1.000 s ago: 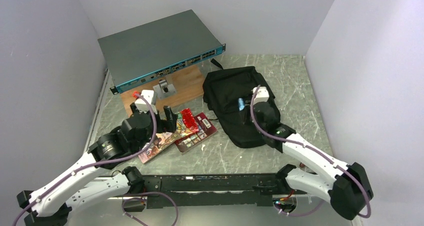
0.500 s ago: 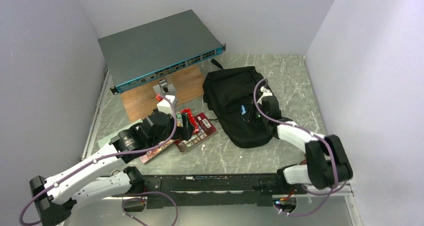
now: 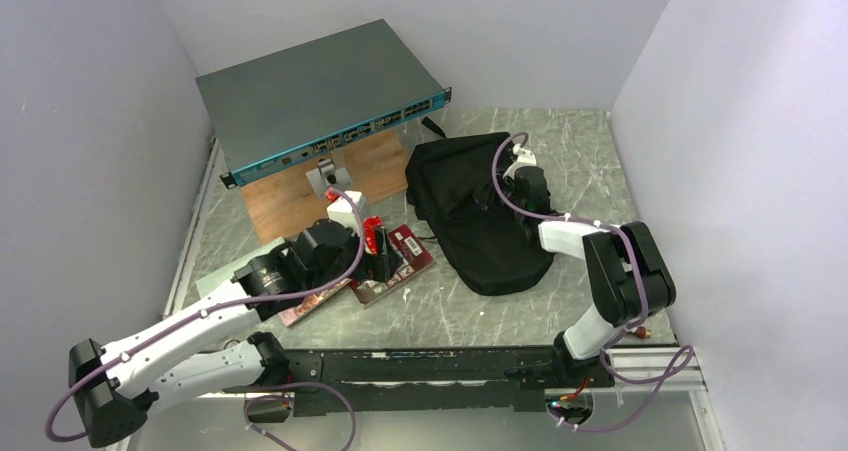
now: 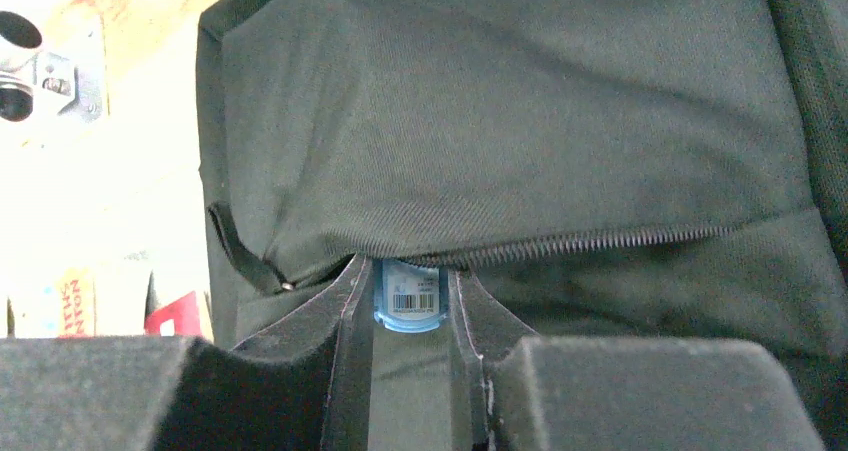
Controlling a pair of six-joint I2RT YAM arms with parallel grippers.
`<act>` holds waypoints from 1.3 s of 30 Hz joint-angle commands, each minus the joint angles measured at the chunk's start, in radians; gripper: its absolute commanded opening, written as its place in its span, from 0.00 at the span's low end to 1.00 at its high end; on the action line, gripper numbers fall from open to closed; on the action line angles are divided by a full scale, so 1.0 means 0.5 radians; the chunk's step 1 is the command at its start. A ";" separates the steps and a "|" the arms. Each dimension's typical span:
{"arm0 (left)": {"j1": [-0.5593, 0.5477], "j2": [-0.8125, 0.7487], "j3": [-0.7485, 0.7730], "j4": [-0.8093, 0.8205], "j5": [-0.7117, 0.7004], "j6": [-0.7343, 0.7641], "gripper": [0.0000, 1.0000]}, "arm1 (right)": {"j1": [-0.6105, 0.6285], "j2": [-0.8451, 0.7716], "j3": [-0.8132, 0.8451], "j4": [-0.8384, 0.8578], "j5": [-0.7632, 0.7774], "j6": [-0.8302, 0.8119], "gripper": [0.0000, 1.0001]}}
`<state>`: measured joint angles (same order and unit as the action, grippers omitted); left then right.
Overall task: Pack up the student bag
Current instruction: Place the stationery in the student bag.
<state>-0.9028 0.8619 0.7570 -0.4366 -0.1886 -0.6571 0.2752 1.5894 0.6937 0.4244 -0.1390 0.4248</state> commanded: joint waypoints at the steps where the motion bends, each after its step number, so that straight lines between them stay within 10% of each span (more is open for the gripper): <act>1: 0.001 0.066 -0.010 0.170 0.135 -0.072 1.00 | -0.006 0.162 0.108 0.386 -0.071 -0.073 0.00; 17: -0.004 0.142 -0.087 0.328 0.297 -0.163 0.99 | 0.084 0.296 0.179 0.461 0.206 -0.444 0.31; 22: -0.005 0.097 -0.127 0.357 0.280 -0.192 0.99 | 0.085 0.278 0.172 0.521 0.272 -0.304 0.00; 27: -0.006 0.111 -0.123 0.374 0.287 -0.211 0.98 | 0.085 0.251 0.162 0.647 0.237 -0.096 0.00; 39: -0.015 0.089 -0.150 0.380 0.286 -0.229 0.98 | 0.072 0.417 0.149 0.841 -0.030 0.315 0.50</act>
<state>-0.9039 0.9249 0.6891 -0.2951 -0.0509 -0.7536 0.3145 1.7935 0.7403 0.7589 -0.0952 0.4931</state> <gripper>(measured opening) 0.984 0.453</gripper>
